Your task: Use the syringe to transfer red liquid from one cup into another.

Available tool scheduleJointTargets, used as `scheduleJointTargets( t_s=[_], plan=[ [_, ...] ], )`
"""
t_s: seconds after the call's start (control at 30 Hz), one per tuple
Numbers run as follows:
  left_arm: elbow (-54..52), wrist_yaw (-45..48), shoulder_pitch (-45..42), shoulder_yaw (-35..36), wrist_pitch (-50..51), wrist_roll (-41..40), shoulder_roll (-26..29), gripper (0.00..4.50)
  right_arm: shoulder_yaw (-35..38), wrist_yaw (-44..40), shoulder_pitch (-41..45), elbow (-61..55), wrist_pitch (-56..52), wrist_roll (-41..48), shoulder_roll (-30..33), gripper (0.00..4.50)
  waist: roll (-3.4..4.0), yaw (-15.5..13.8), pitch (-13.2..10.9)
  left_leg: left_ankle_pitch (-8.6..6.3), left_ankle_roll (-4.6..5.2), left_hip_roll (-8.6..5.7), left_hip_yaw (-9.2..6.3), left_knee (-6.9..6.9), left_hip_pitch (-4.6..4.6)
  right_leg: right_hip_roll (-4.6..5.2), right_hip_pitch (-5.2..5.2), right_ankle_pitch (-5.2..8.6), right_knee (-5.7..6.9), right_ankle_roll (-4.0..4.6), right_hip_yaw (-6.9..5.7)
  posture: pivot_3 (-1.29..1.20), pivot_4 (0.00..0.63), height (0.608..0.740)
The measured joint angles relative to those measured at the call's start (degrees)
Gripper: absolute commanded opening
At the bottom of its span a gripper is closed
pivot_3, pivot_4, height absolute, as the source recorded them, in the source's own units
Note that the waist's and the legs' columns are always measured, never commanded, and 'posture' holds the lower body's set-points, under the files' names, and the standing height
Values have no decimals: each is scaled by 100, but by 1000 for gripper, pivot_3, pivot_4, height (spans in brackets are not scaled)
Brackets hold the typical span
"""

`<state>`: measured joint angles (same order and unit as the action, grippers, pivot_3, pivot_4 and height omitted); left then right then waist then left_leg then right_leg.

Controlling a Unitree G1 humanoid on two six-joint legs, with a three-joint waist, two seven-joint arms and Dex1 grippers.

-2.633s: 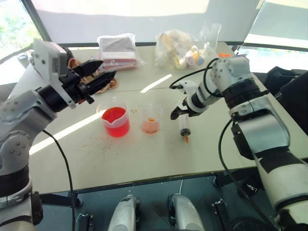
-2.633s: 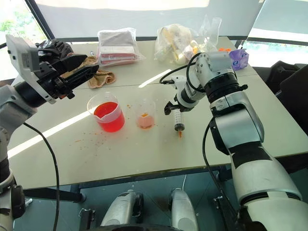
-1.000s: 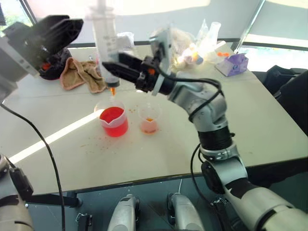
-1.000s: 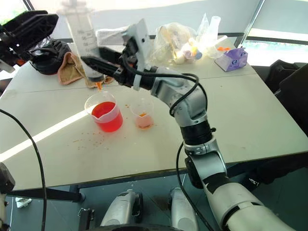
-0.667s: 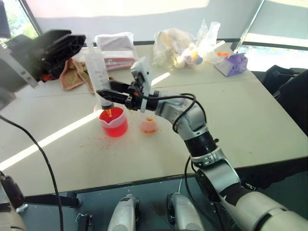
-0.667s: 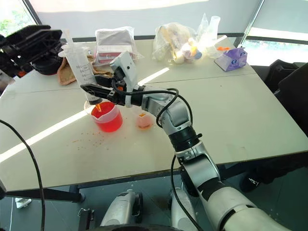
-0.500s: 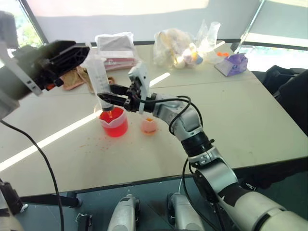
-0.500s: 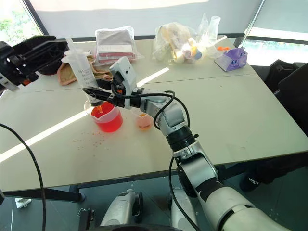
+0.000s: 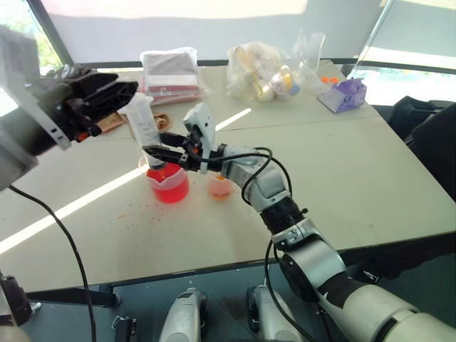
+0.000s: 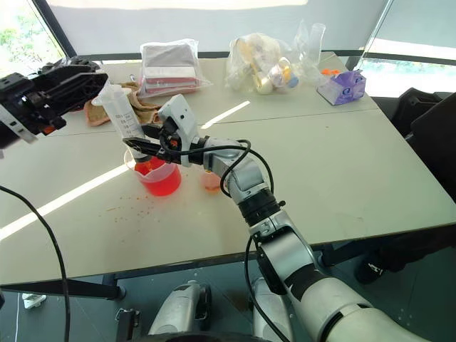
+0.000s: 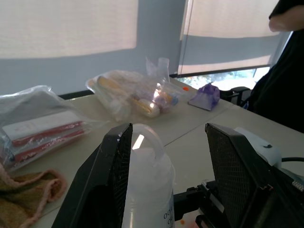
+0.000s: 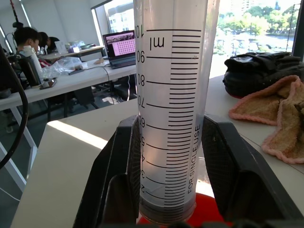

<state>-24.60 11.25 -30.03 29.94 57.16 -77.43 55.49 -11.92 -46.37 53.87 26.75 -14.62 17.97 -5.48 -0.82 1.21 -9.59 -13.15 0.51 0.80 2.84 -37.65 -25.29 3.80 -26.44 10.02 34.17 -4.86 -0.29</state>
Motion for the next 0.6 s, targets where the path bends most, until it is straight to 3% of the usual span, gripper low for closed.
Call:
scheduleJointTargets(
  t_s=[0.17,0.27,0.43,0.6],
  plan=[
    [53,14,62,-175,-2,91,0,2520,1,-6,0,46,18,-64,-19,1324,0,-4,0,0,-1,0,1,1,0,-1,0,0,0,1,0,0,150,740],
    [136,46,61,-239,-21,205,-9,1737,2,-9,0,51,21,-91,-25,1324,0,-1,0,0,-1,1,2,1,0,-1,-1,0,-1,1,0,0,150,740],
    [217,89,61,-269,-66,342,-158,19,0,-20,-16,51,18,-122,-18,1324,0,-4,0,1,-1,1,3,3,0,-1,-1,0,-1,1,0,0,150,740],
    [231,124,61,-384,-115,428,-266,19,-7,-31,-66,51,16,-219,-3,1324,0,-2,0,1,-1,0,3,3,0,-1,-1,0,-1,1,0,0,150,740]
  ],
)
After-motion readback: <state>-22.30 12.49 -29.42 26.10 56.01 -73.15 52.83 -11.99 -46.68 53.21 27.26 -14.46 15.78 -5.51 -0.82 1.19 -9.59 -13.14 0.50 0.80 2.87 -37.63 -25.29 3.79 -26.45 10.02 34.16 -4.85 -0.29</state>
